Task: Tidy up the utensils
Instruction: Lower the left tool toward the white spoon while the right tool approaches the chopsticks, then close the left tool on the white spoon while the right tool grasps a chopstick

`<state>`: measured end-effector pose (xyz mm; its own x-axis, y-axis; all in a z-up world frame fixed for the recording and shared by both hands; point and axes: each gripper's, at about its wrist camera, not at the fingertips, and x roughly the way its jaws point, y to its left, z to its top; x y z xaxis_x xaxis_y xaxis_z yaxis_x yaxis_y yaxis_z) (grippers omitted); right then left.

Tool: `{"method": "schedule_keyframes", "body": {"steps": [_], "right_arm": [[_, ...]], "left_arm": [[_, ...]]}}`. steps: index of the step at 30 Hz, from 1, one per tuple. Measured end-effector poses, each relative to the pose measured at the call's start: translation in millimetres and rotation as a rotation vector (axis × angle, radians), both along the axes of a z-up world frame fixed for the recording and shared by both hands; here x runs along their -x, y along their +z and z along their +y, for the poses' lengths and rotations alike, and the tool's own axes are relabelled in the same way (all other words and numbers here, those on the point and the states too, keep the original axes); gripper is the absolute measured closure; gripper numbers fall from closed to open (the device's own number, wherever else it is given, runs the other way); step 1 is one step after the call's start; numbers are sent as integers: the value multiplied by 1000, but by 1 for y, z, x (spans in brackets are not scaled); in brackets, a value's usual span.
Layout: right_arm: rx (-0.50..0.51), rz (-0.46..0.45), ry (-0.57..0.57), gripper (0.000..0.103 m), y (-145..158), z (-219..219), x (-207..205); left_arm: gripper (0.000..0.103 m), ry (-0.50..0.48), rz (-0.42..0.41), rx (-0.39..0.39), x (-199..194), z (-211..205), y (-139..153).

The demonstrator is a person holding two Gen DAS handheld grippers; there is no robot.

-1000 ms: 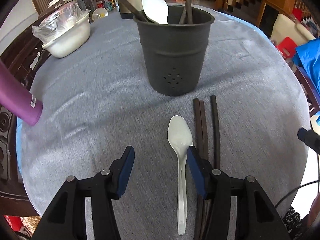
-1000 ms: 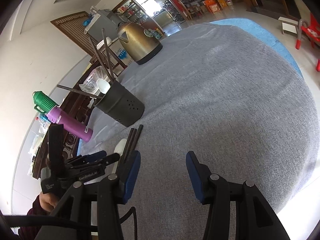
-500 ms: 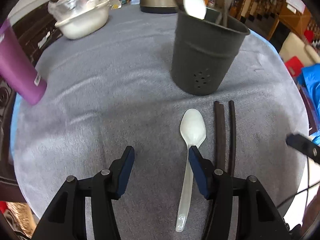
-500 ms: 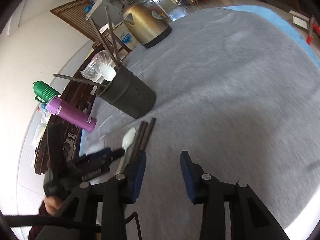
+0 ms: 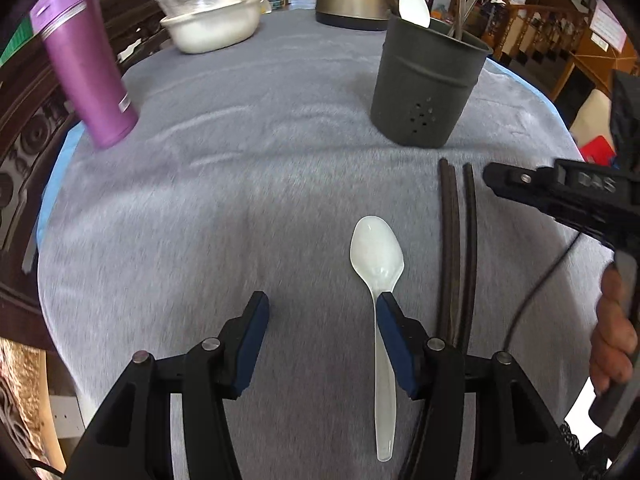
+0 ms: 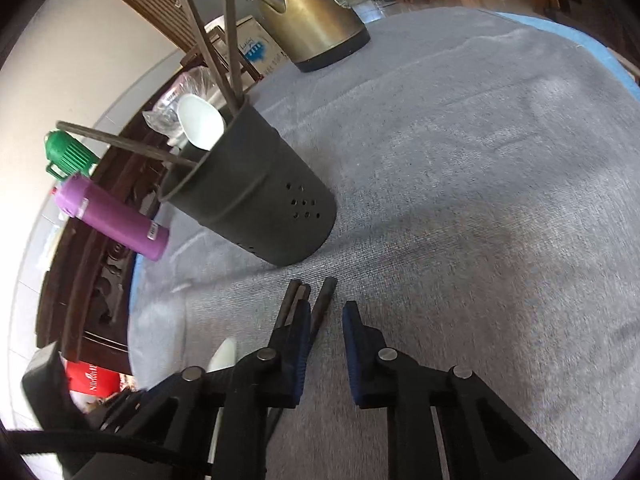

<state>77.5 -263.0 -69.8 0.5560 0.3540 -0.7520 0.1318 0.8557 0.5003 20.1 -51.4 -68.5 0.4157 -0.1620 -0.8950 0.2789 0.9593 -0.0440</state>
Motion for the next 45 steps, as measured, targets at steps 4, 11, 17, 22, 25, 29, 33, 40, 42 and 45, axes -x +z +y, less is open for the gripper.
{"method": "schedule_keyframes", "body": {"steps": [4,11,17,22,25,29,33,40,42,45], "right_arm": [[2,14,13,85,-7,6,-6],[115,8,64,90,-3,19,-16],[241,-2,147,93,2,27,-13],[362,11,182,92,7,16,-1],[345,56,170,92,7,-1,0],[234,140,109,91,6,-22,-4],[41,210,40,90,3,-50,-4],[-55,265,-41,86,3,-75,-1],[-38,275,-36,86,2,-69,-4],[10,286,-15,86,2,-50,-13]], "left_arm": [[45,28,17,27,4,11,1],[46,83,42,64,2,41,6],[46,72,36,77,8,59,19],[46,-2,30,71,1,49,25],[46,-52,44,49,-4,24,34],[46,-93,71,19,-17,12,30],[46,-116,114,-7,-27,0,24],[56,-141,104,-30,-40,-15,17],[68,-151,94,-36,-43,-19,17],[74,-161,81,-47,-46,-22,15]]}}
